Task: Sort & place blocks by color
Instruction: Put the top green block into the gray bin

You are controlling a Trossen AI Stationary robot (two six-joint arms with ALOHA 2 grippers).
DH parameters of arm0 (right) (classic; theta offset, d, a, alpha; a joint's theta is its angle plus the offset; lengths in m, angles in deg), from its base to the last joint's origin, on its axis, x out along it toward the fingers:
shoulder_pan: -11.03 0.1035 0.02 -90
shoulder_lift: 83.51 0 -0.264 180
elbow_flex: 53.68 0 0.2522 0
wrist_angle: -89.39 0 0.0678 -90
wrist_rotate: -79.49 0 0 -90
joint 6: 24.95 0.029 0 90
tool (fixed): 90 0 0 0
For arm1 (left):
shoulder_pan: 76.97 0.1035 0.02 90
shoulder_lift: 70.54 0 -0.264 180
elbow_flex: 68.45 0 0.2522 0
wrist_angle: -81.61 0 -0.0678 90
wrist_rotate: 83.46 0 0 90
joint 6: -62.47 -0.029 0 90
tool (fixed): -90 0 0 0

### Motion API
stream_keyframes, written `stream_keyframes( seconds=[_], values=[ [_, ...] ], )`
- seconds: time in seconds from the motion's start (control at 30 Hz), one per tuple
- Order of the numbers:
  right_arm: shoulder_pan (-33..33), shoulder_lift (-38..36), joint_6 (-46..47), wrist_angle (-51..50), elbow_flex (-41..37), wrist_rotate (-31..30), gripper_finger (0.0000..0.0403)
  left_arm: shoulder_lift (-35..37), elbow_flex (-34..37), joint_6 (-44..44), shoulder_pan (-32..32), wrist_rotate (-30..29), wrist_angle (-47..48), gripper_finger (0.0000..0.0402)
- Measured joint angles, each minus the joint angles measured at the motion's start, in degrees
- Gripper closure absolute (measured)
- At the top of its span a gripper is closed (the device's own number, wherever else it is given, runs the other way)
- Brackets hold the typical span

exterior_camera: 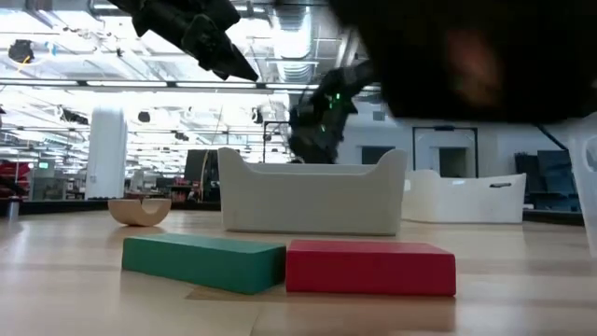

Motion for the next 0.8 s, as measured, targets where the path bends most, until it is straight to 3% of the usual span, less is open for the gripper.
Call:
stream_keyframes(
  seconds=[0.13, 0.3, 0.43, 0.8],
  values=[
    [1.2, -3.0, 5.6, 9.5, -0.2, 9.3, 0.0401, 1.1, 0.0, 0.5, 0.8, 0.0, 0.0, 0.0401],
    [4.3, -2.0, 11.7, 14.1, -0.2, 11.6, 0.0401, 1.6, 0.0, 1.0, 1.2, 0.0, 0.3, 0.0401],
    [5.0, -1.3, 12.6, 17.6, -0.5, 16.9, 0.0402, 1.6, 0.0, 1.0, 1.2, 0.1, 0.9, 0.0401],
    [7.0, -6.5, 10.5, 17.5, -0.3, 9.1, 0.0402, 2.1, 0.0, 2.0, 1.2, 0.2, 5.5, 0.0401]
  ],
)
